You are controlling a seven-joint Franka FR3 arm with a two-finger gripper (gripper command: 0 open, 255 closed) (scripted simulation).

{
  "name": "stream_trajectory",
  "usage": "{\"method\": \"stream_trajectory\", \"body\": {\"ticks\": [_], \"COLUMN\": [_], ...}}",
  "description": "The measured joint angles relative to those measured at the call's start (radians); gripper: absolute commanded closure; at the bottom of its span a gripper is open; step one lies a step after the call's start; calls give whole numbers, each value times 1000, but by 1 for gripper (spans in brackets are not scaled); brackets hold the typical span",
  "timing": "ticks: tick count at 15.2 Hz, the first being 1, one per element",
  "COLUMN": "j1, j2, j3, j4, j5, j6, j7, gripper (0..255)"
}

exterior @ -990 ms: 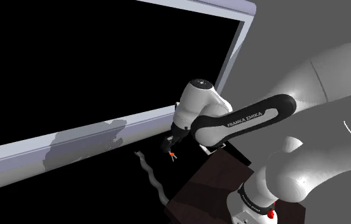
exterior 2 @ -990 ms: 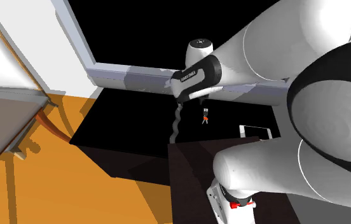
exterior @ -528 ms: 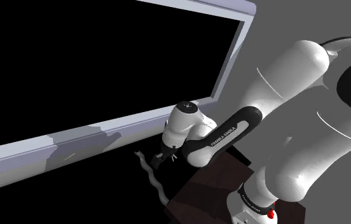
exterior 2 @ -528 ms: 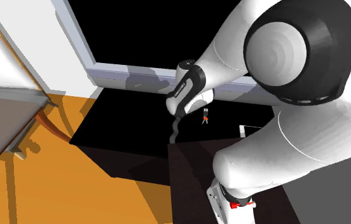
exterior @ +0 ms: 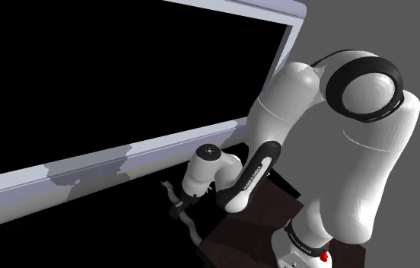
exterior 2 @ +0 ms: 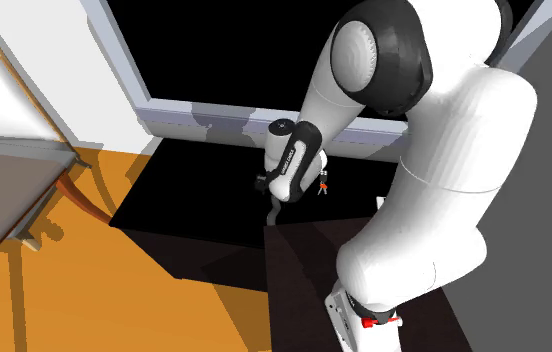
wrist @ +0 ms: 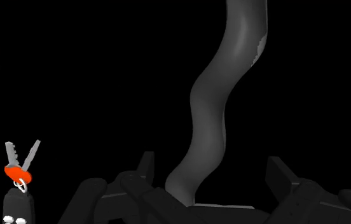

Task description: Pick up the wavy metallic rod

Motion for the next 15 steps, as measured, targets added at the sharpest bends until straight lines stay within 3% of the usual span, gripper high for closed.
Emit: {"method": "stream_trajectory", "body": {"ticks": [5, 6, 15], "j1": [112, 120, 126], "j2": [88, 95, 101], "j3": [-126, -134, -142], "j4": [26, 28, 30], "j5": [-88, -92, -96], "j6": [72, 77, 82], "j7": [81, 85, 88], "gripper": [0, 255, 255]}}
